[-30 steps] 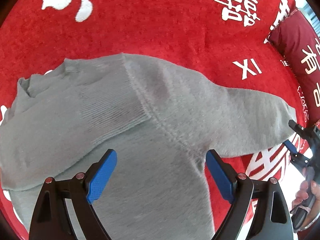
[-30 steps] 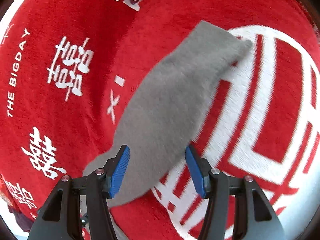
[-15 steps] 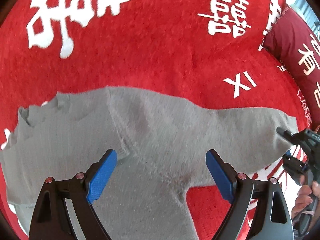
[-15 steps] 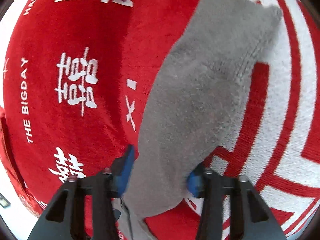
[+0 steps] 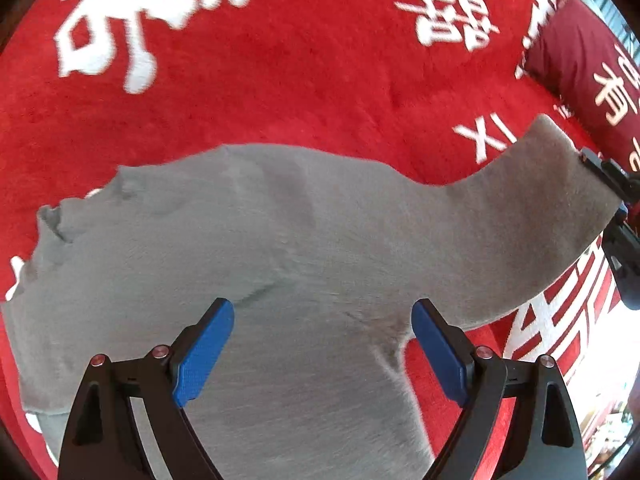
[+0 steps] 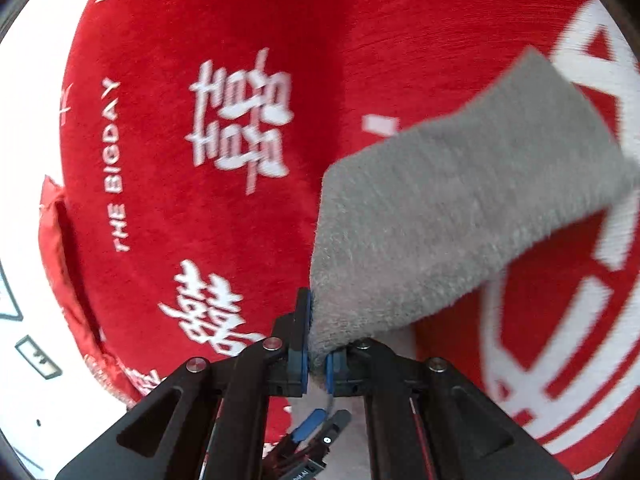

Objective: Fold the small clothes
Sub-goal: 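Lift the sleeve with the right gripper and fold it across the body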

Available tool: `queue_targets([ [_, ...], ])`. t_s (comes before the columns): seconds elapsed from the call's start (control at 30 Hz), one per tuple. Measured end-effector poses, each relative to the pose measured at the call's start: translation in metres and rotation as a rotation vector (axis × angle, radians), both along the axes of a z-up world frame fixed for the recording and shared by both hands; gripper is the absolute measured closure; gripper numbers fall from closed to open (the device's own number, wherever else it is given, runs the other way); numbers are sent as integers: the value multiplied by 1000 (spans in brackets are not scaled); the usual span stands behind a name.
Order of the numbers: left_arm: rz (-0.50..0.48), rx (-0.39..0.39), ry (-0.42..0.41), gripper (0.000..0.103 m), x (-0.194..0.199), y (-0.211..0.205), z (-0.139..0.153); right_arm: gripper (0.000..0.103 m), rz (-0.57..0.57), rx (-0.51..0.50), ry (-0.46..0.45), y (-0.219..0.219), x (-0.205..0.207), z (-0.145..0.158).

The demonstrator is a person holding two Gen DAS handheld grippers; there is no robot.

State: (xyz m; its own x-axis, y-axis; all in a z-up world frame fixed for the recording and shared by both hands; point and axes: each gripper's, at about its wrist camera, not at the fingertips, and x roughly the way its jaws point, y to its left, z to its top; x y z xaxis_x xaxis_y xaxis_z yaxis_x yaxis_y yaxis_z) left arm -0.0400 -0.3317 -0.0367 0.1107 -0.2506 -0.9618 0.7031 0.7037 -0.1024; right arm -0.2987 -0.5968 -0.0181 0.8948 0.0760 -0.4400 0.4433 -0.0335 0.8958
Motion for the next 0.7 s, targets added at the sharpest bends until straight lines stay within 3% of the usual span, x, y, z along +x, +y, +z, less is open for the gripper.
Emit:
queue_targets([
  [0.3,111,-4,-22,12,35,61,18,97,128,-21,-107,37,70,30],
  [0.7,278,43,-29,12,72,178,17,97,381,-59,-133,127,179,44],
])
